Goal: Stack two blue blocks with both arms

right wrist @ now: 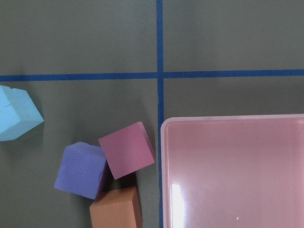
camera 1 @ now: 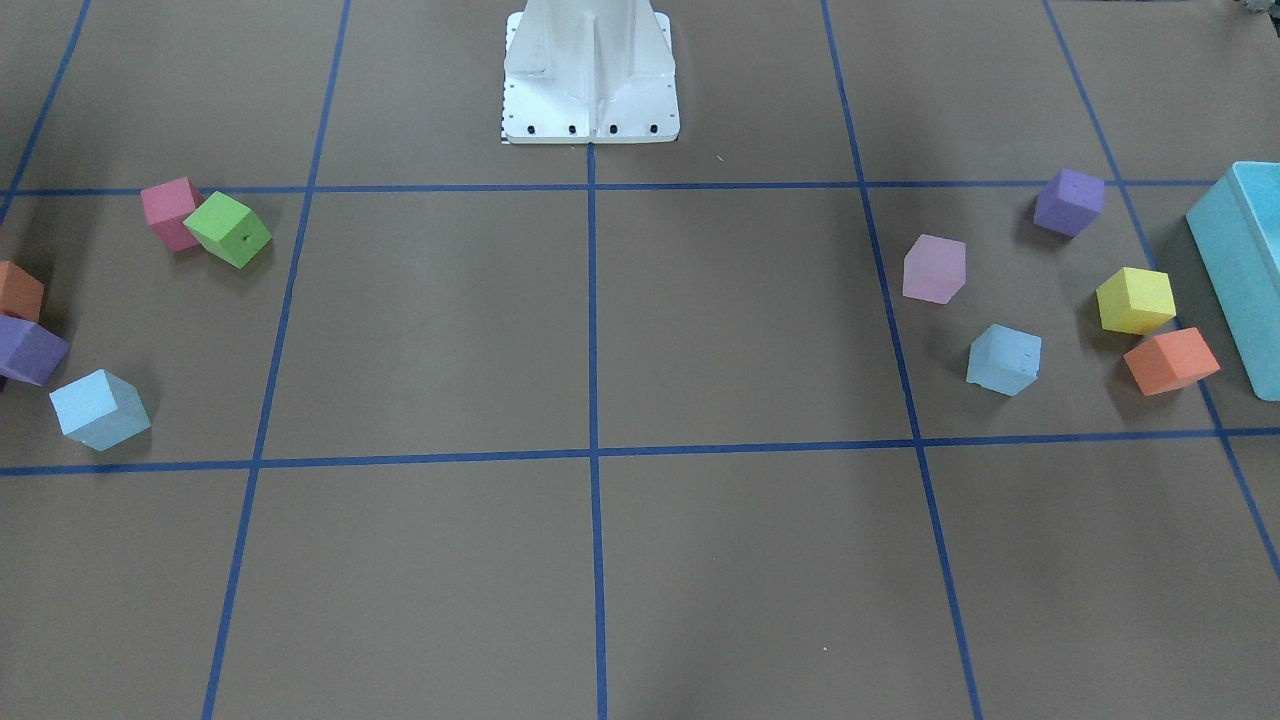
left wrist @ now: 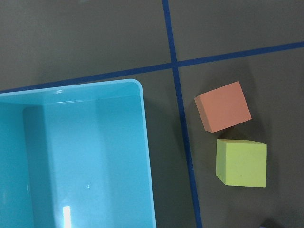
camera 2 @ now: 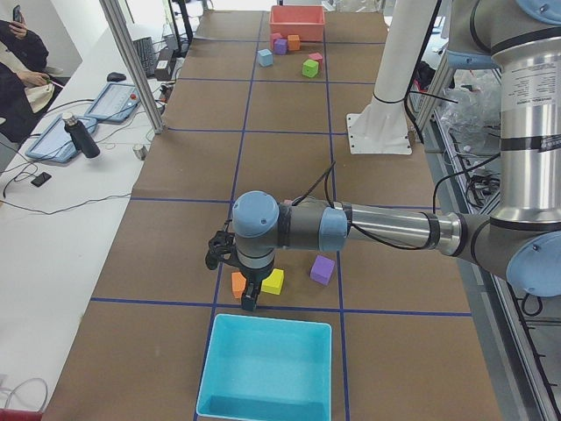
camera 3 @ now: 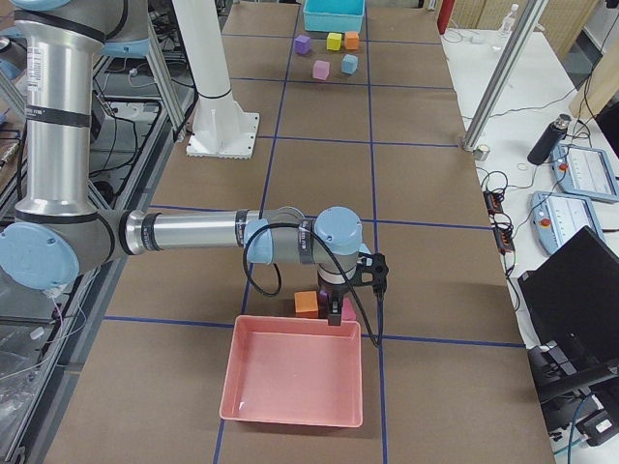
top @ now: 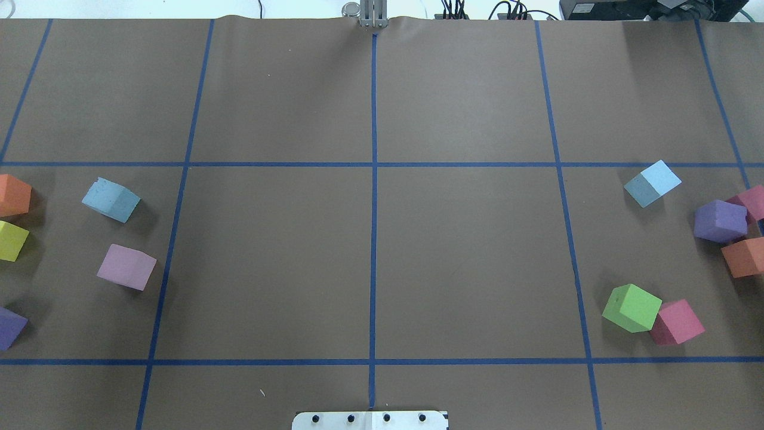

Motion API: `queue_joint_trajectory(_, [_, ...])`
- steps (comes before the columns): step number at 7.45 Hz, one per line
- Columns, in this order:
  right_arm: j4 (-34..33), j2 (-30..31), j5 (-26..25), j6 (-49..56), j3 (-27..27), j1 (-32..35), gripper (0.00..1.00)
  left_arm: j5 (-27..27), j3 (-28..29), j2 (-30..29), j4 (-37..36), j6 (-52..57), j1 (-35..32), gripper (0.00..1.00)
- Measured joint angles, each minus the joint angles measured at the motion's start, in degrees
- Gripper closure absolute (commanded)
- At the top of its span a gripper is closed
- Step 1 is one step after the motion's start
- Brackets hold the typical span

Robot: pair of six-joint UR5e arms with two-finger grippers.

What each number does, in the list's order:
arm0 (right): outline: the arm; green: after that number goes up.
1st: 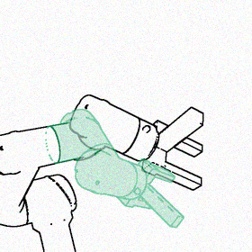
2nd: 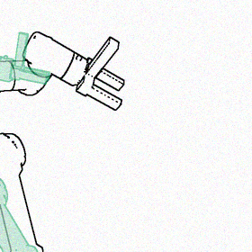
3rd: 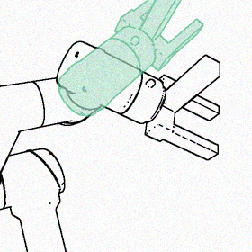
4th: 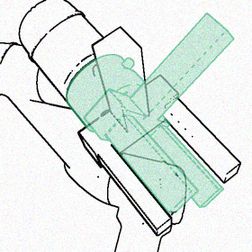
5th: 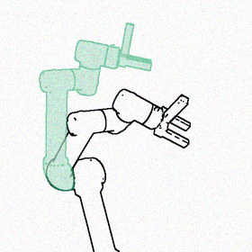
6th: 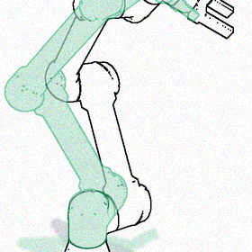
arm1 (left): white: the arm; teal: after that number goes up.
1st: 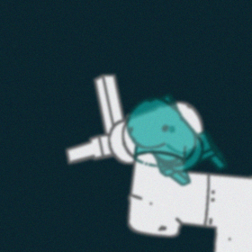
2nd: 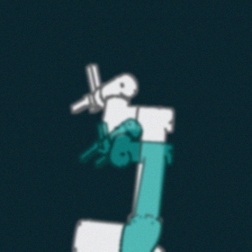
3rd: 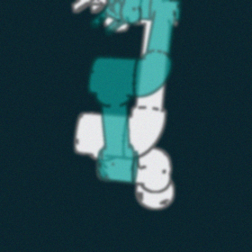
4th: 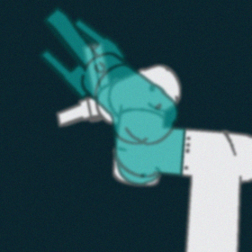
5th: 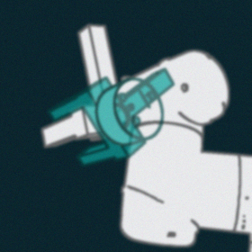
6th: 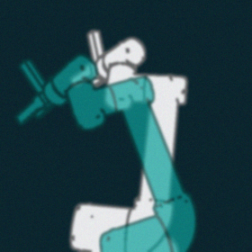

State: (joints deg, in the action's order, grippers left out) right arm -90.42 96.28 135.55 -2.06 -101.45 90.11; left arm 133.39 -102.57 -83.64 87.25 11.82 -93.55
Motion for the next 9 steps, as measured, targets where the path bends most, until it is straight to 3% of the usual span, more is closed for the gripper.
queue_joint_trajectory(3, [10.69, -2.90, 1.24, -1.27, 0.68, -5.10, 0.01, 0.09, 0.22, 0.41, 2.31, -0.19, 0.03, 0.02])
queue_joint_trajectory(6, [13.66, -10.45, 0.64, -1.18, 3.95, -15.66, 0.01, 0.17, 0.26, 0.49, 2.47, -0.30, 0.09, 0.02])
queue_joint_trajectory(9, [18.44, -13.08, -3.91, -0.96, 10.30, -22.38, 0.01, 0.20, 0.26, 0.81, 2.41, -0.30, 0.12, 0.02])
